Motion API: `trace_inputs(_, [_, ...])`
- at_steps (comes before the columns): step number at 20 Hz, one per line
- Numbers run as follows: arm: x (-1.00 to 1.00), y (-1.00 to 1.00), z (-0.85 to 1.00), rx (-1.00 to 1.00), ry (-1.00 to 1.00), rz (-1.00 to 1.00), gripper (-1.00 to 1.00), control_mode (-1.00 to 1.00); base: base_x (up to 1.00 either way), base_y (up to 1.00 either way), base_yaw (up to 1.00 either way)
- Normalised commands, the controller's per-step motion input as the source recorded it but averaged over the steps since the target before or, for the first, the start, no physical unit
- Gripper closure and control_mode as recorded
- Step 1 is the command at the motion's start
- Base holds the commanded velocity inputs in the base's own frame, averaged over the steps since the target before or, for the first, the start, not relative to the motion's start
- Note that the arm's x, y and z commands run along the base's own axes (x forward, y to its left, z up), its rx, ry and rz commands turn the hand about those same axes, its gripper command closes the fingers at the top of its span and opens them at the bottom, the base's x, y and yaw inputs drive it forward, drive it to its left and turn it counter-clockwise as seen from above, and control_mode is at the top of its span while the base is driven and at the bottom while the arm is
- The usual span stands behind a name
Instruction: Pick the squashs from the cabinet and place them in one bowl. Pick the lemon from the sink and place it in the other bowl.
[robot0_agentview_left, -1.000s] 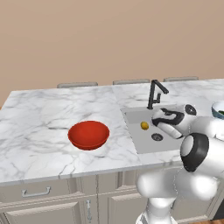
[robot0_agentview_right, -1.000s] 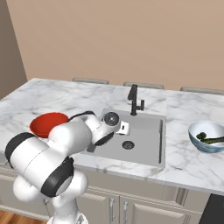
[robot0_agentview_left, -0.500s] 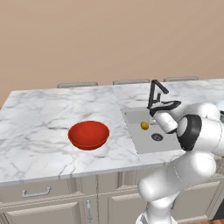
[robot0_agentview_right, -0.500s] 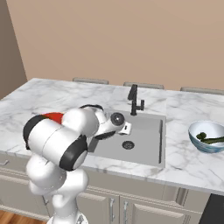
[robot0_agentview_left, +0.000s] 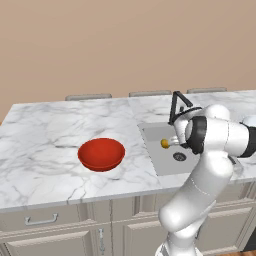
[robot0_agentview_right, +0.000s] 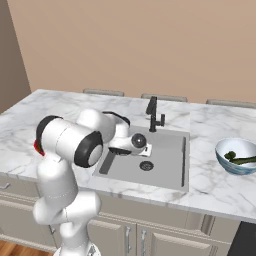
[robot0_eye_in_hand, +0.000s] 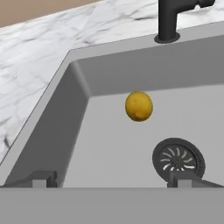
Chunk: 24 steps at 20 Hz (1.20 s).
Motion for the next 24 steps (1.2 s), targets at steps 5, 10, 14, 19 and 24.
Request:
trace_inputs(5, [0.30, -0.04, -0.18, 0.01, 0.00, 0.01, -1.00, -1.00, 0.00, 0.00, 0.00])
trace_inputs(10, [0.42, -0.11, -0.12, 0.04, 0.00, 0.01, -1.00, -1.00, 0.00, 0.00, 0.00])
trace_inputs(14, [0.40, -0.20, -0.03, 0.06, 0.00, 0.02, -1.00, -1.00, 0.00, 0.00, 0.00])
trace_inputs(19, [0.32, -0.16, 0.00, 0.08, 0.02, 0.03, -1.00, -1.00, 0.00, 0.00, 0.00])
trace_inputs(24, [0.20, 0.00, -0.08, 0.01, 0.10, 0.04, -1.00, -1.00, 0.00, 0.00, 0.00])
